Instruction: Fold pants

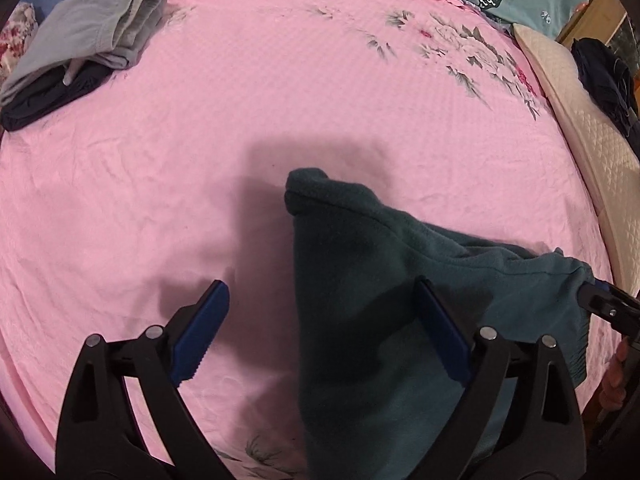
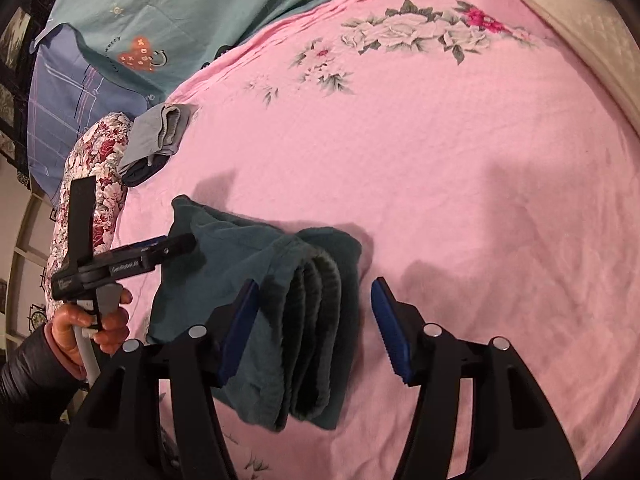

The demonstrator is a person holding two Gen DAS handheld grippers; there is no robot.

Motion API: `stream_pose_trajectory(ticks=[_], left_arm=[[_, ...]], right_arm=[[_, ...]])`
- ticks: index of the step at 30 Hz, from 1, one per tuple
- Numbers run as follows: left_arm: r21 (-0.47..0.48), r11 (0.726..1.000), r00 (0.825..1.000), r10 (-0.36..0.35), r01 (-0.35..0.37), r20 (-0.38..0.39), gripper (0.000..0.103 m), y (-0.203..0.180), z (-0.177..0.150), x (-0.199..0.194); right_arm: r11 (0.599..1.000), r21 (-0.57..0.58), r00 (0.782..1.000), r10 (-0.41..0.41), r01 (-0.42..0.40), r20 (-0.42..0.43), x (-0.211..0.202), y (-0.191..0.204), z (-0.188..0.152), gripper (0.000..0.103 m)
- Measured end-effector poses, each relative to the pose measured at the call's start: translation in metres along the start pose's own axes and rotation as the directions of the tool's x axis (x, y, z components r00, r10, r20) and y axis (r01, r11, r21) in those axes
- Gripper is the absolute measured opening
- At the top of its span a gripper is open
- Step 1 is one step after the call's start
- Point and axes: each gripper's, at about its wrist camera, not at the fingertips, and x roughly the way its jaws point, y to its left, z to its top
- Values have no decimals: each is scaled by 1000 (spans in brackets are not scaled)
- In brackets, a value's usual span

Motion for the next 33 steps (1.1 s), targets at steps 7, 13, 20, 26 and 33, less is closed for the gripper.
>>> stream_pose_trajectory(ticks=[7,13,20,26,33], left_arm=[[15,1000,999,-8,9,-32,99,-6,7,9],[69,997,999,45,-44,-16,101,-15,5,14],[71,997,999,42,-41,-15,101,-13,6,14],[106,994,1000,2,-6,31,81,-17,1,7],[69,992,986,-113,105,121,19,-9,-13,-19]], right_arm=[[1000,21,1000,-7,7,-28,22,-1,9,59],[999,48,999,-17,19,-28,31,0,7,59],[996,-4,993,-92,92,-74,38,17,10,54],[992,-10,989,-124,124,-77,40,20,10,33],[990,-31,990,-141,141,-7,26,32,4,23]])
